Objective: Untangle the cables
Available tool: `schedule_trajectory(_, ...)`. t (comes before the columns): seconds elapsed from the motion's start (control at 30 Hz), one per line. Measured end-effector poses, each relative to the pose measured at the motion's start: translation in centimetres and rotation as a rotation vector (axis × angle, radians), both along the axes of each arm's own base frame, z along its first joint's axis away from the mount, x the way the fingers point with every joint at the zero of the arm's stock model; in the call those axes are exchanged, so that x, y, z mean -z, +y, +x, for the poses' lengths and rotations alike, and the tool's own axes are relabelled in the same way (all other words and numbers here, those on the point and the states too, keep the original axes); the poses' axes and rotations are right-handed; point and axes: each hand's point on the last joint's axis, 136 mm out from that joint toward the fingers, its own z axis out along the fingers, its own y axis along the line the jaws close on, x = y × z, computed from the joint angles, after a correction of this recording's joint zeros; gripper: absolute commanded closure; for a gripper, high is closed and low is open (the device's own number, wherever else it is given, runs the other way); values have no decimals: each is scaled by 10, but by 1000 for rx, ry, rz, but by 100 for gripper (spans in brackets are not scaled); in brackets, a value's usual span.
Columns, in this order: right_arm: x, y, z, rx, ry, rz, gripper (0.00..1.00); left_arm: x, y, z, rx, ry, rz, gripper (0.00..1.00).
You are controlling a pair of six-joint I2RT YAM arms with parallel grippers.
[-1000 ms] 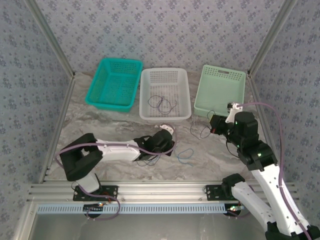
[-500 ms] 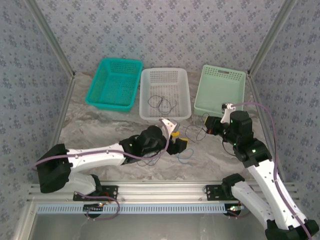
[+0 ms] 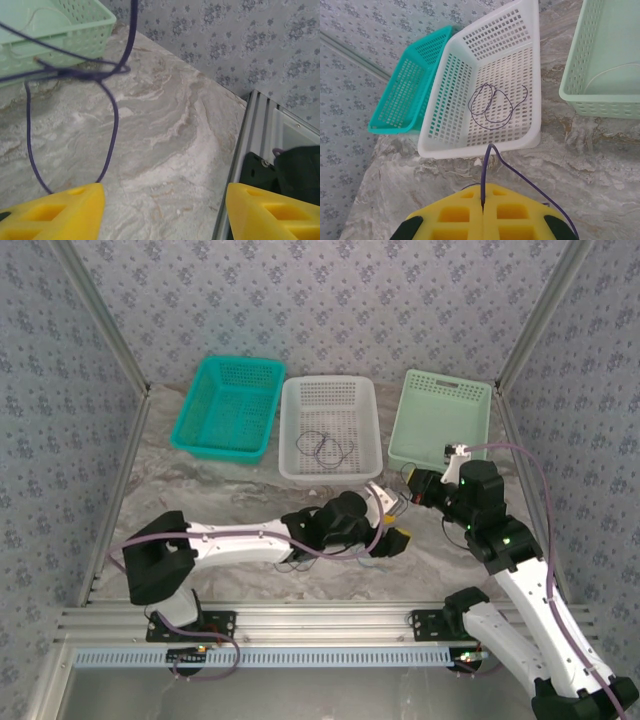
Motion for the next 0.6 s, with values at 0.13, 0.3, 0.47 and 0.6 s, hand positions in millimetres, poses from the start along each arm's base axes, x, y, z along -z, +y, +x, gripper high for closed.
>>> schedule_trajectory(0.13, -1, 2, 0, 1, 6, 17, 100, 8, -5, 11, -41, -15, 38, 60)
schedule_trajectory(0.3, 0, 2, -1, -1, 14, 29, 100, 39, -1, 21, -92, -16, 135, 100)
schedule_trajectory(0.47, 7, 7, -3, -41, 86, 44, 100, 74, 13, 32, -164, -8, 252, 100)
schedule_trajectory(0.6, 18, 10, -6, -76, 179, 59, 100, 89, 30, 50, -245, 12, 288, 100)
